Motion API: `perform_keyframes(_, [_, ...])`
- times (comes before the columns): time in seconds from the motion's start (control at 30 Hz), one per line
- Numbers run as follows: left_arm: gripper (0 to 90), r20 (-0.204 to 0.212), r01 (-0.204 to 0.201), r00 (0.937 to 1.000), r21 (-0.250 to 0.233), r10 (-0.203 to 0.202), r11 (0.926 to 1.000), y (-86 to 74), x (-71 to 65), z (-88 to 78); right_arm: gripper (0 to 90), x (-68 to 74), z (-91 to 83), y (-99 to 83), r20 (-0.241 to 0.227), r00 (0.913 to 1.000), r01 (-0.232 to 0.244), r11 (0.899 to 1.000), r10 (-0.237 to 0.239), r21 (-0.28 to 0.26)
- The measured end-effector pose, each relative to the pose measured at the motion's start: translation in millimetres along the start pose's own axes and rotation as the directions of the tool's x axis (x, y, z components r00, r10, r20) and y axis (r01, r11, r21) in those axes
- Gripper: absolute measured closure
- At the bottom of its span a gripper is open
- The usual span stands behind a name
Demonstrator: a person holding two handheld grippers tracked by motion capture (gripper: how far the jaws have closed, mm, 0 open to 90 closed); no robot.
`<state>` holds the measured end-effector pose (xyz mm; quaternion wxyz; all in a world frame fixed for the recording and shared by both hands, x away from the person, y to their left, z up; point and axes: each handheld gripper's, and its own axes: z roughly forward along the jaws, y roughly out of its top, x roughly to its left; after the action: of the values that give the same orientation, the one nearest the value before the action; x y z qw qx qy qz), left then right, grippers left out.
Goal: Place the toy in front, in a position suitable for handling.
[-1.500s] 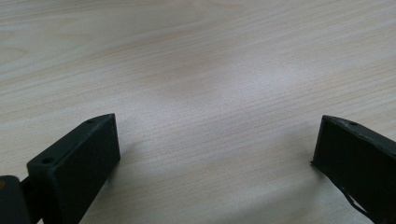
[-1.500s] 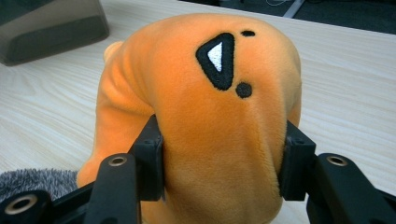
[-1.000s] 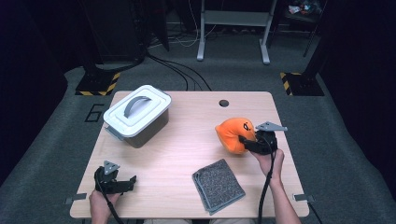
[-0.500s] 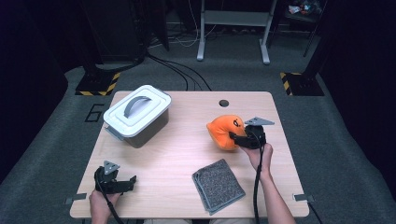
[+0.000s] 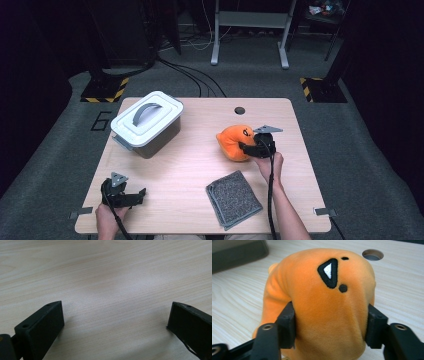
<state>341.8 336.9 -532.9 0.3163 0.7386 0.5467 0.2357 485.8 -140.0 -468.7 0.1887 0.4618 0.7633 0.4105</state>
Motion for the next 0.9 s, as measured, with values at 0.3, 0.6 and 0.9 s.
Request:
perform_keyframes(0.3, [0.1, 0.000, 0.001, 1.0000, 0.000, -0.001, 1.0000, 0.0, 0.0, 0.0, 13.4, -3.5, 2.6, -1.4, 0.021, 0.9991, -0.036, 0.999, 0.036, 0.013])
perform_keyframes(0.6, [0.1, 0.000, 0.001, 1.0000, 0.000, -0.001, 1.0000, 0.0, 0.0, 0.0, 0.0, -7.5, -21.0, -4.4, 0.018, 0.9994, -0.028, 0.999, 0.028, -0.020])
perform_keyframes(0.9, [0.1, -0.001, 0.002, 1.0000, 0.000, -0.002, 1.0000, -0.1, -0.1, -0.1, 0.0, -13.4, -54.0, -18.7, 0.007, 0.9999, -0.012, 0.999, 0.013, -0.044])
